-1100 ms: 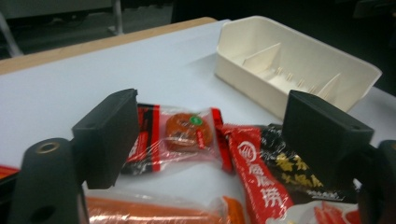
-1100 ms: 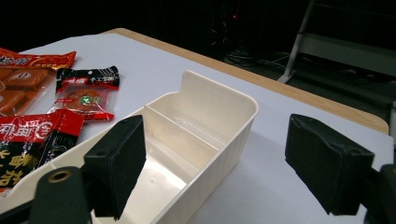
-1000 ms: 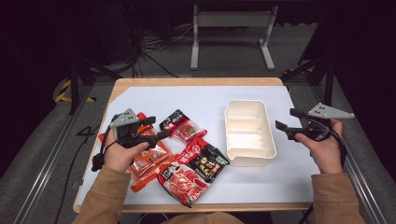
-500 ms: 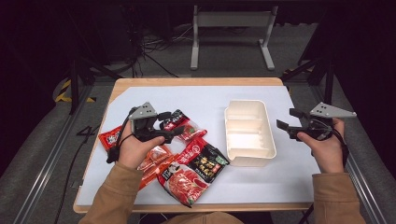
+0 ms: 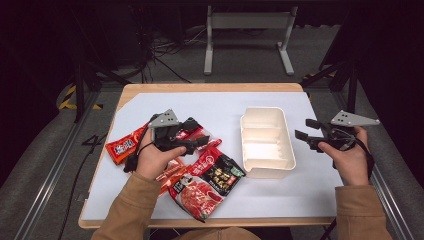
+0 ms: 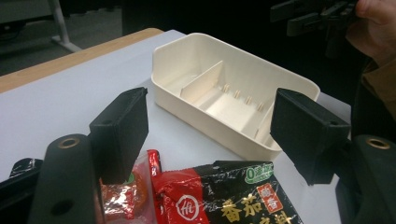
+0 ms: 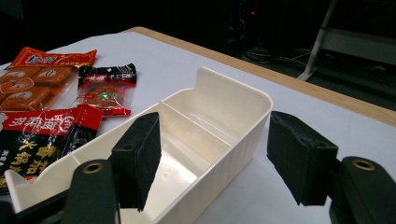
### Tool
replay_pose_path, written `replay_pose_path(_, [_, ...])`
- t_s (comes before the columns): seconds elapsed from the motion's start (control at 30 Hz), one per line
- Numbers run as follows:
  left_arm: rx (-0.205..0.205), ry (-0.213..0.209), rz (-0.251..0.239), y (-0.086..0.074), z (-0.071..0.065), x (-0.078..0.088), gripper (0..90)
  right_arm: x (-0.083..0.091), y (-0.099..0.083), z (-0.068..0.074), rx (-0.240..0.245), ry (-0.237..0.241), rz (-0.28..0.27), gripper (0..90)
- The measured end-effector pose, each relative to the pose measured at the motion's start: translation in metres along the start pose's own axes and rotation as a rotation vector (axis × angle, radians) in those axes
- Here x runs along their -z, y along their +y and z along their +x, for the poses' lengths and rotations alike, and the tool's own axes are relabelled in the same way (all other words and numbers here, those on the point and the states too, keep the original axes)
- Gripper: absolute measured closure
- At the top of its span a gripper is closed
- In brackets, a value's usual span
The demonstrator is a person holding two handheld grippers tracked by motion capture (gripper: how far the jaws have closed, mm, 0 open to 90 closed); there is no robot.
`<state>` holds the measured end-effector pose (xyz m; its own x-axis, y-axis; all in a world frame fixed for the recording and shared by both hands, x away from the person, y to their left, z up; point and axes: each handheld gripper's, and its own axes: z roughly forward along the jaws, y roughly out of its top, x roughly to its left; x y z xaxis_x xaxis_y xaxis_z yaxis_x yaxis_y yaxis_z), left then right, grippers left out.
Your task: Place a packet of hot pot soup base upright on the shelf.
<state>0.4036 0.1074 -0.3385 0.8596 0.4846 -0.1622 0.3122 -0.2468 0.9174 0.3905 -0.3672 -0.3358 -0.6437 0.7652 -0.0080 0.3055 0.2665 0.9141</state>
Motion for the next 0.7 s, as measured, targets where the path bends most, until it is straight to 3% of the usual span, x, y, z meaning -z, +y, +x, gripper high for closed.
replay_pose_path(0.17, [-0.025,0.032,0.053,-0.003,0.002,-0.009,28.7,-0.001,0.0,0.002,0.025,0.006,-0.005,39.2])
replay_pose_path(0.23, [-0.036,0.03,0.087,-0.005,0.004,-0.014,28.9,0.0,0.0,0.002,-0.01,0.015,0.008,45.8])
replay_pose_path(0.43, [-0.02,-0.004,0.163,-0.014,0.004,-0.033,30.3,0.003,0.001,0.002,-0.006,-0.001,0.032,45.8])
replay_pose_path(0.5, [-0.02,-0.005,0.191,-0.016,0.004,-0.038,29.9,0.004,0.001,0.003,-0.005,0.004,0.028,45.6])
replay_pose_path(0.57, [-0.018,0.01,0.25,-0.021,0.004,-0.046,28.9,0.004,0.001,0.003,0.003,0.004,0.027,46.4])
replay_pose_path(0.7, [-0.007,0.009,0.299,-0.027,0.005,-0.054,24.6,0.004,0.001,0.004,0.003,0.014,0.022,46.9])
